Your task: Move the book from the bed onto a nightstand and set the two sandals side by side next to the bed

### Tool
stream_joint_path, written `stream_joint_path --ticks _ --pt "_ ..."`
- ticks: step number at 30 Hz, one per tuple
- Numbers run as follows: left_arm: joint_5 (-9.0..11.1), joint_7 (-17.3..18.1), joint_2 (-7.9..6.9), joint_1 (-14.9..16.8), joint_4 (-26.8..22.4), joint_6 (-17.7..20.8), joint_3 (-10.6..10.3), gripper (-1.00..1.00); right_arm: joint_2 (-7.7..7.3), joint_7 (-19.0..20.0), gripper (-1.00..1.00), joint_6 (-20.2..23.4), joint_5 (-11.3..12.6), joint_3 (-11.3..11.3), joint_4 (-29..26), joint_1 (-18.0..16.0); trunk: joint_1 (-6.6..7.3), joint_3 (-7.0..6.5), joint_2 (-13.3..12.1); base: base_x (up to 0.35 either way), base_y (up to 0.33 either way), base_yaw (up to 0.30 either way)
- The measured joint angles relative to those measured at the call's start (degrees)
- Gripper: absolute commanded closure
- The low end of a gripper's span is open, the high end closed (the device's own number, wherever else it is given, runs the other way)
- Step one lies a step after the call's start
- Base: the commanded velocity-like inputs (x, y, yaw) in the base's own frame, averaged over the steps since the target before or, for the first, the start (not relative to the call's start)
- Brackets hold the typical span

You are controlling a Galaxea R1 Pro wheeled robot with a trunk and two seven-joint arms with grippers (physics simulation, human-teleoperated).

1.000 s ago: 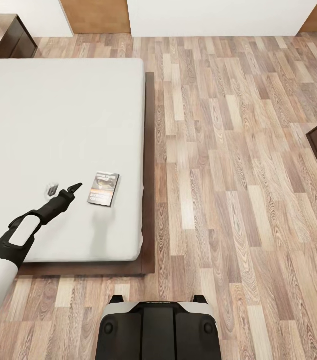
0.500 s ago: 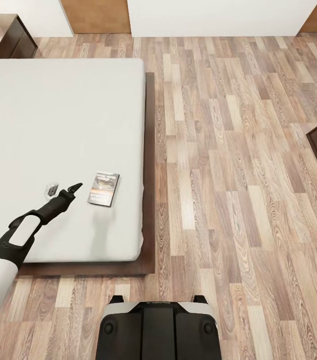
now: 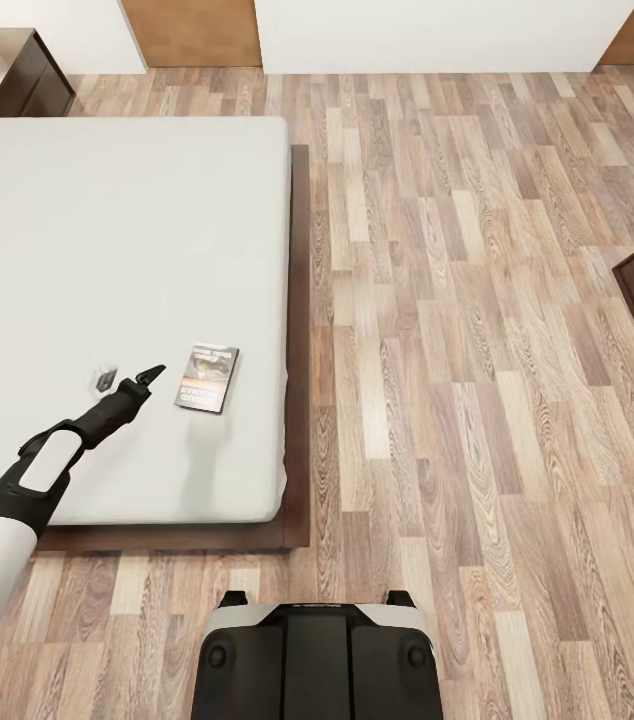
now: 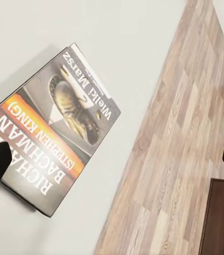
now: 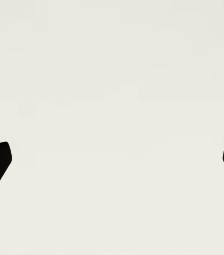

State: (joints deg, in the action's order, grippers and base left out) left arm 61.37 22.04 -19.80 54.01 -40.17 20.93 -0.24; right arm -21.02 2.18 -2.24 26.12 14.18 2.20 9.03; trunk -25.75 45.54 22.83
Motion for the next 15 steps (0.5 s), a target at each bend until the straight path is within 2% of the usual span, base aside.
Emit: stream_joint_path --ticks 15 --pt "0.0 0.1 0.11 0.0 0.0 -0.4 0.1 -1.00 0.02 0.0 -1.00 -0.1 0.0 0.0 0.0 0.1 0.00 0.21 0.0 0.000 0.000 0.000"
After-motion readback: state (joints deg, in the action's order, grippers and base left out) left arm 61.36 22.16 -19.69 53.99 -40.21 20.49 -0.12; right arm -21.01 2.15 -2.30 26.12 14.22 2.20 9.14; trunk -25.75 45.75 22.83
